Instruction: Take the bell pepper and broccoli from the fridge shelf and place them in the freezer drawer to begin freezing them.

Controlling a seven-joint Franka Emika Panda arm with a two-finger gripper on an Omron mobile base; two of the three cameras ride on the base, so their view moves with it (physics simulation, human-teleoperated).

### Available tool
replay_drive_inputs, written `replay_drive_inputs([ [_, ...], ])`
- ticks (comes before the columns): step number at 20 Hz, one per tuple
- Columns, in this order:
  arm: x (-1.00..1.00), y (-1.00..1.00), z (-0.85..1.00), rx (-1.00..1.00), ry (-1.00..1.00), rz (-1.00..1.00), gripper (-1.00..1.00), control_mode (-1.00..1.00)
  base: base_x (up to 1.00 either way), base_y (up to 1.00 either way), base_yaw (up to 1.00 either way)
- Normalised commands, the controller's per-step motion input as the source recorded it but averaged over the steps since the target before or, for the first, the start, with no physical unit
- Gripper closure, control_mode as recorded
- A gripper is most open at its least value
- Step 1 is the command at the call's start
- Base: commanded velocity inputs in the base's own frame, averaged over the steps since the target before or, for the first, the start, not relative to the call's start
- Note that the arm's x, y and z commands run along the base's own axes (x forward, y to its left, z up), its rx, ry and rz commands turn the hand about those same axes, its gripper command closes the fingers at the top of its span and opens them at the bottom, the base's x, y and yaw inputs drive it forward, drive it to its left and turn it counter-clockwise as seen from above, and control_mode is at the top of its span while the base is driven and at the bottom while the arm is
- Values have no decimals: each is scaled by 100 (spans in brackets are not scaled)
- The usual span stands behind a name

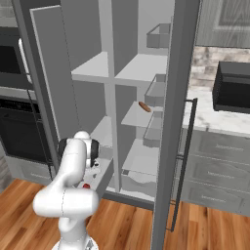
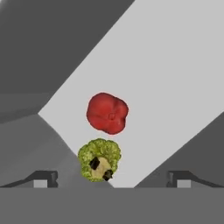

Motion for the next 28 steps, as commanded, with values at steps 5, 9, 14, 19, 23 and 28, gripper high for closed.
replay_drive_inputs([
  [5, -17, -23, 63, 0, 0, -1, -100, -100, 0, 0, 0],
  [9, -59, -8, 30, 0, -6, -2, -100, -100, 0, 0, 0],
  [14, -61, -3, 57, 0, -8, -2, -100, -100, 0, 0, 0],
  [19, -29, 0, 65, 0, -4, -3, -100, -100, 0, 0, 0],
  [23, -16, -4, 64, 0, 0, -5, -100, -100, 0, 0, 0],
  [28, -4, -8, 73, 0, 0, -5, -100, -100, 0, 0, 0],
])
